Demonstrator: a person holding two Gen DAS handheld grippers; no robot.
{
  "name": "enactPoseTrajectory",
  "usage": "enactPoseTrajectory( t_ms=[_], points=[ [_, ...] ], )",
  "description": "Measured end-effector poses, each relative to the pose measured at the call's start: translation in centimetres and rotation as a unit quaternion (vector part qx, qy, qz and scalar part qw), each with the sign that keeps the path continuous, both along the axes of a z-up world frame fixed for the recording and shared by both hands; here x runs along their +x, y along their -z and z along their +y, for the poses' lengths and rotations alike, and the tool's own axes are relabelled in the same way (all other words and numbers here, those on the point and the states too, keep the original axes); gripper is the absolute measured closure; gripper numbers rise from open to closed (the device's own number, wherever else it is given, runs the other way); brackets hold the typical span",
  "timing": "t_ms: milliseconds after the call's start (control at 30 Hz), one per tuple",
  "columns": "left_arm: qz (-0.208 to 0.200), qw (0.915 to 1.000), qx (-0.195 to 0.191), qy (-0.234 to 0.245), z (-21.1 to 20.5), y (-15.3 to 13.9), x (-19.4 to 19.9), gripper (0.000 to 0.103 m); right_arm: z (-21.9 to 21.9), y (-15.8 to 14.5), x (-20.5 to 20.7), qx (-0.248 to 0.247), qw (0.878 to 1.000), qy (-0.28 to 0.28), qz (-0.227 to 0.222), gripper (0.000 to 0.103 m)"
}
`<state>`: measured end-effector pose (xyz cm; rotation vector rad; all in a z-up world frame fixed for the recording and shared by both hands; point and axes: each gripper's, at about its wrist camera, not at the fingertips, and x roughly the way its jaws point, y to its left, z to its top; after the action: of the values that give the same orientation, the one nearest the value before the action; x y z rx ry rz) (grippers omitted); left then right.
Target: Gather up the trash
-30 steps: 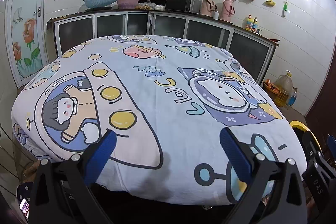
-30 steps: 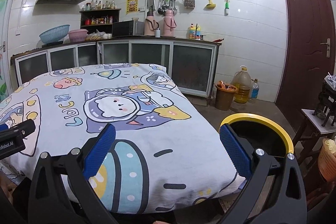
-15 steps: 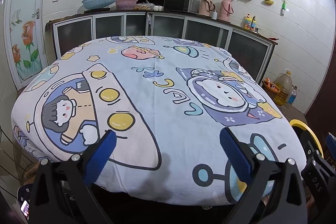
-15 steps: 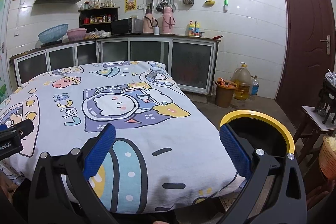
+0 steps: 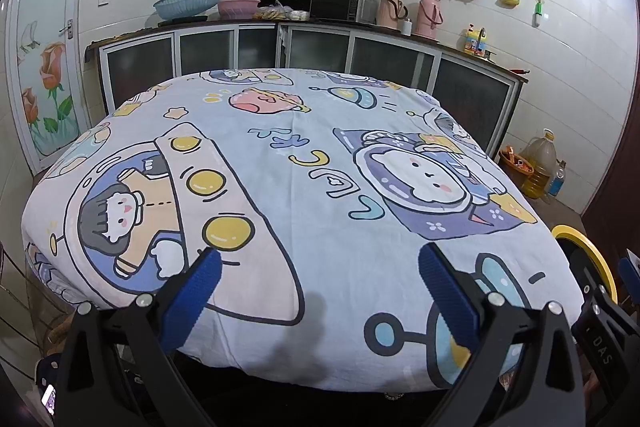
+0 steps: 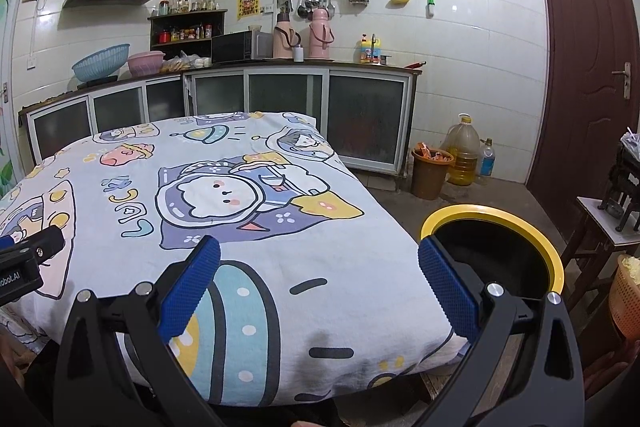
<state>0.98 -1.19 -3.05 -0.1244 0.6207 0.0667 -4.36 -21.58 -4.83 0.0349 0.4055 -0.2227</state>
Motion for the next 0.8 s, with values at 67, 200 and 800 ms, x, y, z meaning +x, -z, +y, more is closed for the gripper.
enactPoseTrajectory(
  t_ms=[67,200,800],
  points=[
    [0.000,1.0000,0.001,0.002,-0.02,0.04,0.07,0.008,-0.01,0.05,0.02,0.000,1.000,-0.001,0.001,0.008],
    [0.001,1.0000,0.001,0.001,-0.01,0.07,0.06,0.008,0.01,0.14,-0.01,0.001,1.000,-0.001,0.002,0.008],
    [-0.003,0.9999,-0.002,0.010,0.18,0.28,0.02,0.008,-0.04,0.45,0.04,0.004,1.000,0.000,0.007,0.008]
  ],
)
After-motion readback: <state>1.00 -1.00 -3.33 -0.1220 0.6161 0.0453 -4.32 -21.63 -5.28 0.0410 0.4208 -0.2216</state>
